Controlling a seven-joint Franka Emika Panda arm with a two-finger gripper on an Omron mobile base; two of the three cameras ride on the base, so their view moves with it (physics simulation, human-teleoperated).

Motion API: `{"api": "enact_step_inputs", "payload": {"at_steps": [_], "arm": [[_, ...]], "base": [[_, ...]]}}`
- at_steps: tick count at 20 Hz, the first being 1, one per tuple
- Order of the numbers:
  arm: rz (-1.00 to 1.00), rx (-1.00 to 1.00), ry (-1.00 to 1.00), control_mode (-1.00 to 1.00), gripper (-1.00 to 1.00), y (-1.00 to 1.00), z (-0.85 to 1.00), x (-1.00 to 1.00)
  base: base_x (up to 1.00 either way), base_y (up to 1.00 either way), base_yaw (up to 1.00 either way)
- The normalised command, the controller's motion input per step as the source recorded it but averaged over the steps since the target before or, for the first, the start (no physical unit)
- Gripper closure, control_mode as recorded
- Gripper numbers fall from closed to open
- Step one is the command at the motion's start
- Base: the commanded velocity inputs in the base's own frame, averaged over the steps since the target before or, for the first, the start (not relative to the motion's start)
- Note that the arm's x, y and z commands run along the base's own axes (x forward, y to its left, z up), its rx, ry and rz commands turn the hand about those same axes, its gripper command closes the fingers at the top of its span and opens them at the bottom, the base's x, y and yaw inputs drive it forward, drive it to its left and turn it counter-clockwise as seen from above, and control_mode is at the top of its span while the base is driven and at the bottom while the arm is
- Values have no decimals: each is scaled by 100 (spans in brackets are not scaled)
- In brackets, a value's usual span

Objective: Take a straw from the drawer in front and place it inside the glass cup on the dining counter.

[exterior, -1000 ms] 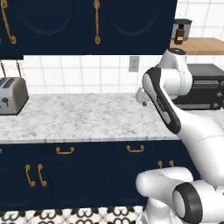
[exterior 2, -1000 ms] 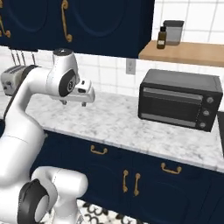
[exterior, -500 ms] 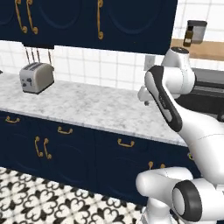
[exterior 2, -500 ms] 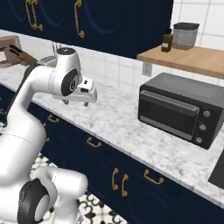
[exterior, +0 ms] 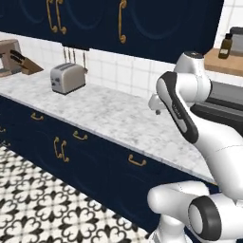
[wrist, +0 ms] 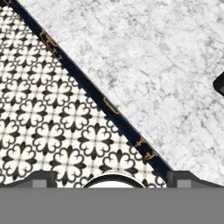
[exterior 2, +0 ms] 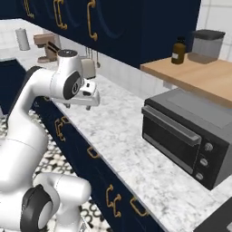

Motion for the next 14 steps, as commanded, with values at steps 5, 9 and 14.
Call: {"api": "enact_step_inputs", "payload": {"at_steps": [5, 9, 14], "arm": [[0, 0, 0, 100, -100, 0, 0, 0], [0, 0, 0, 100, -100, 0, 0, 0], [0, 0, 0, 100, -100, 0, 0, 0]], "base": [[0, -69, 32], [0, -54, 28], [-23, -51, 23]]}}
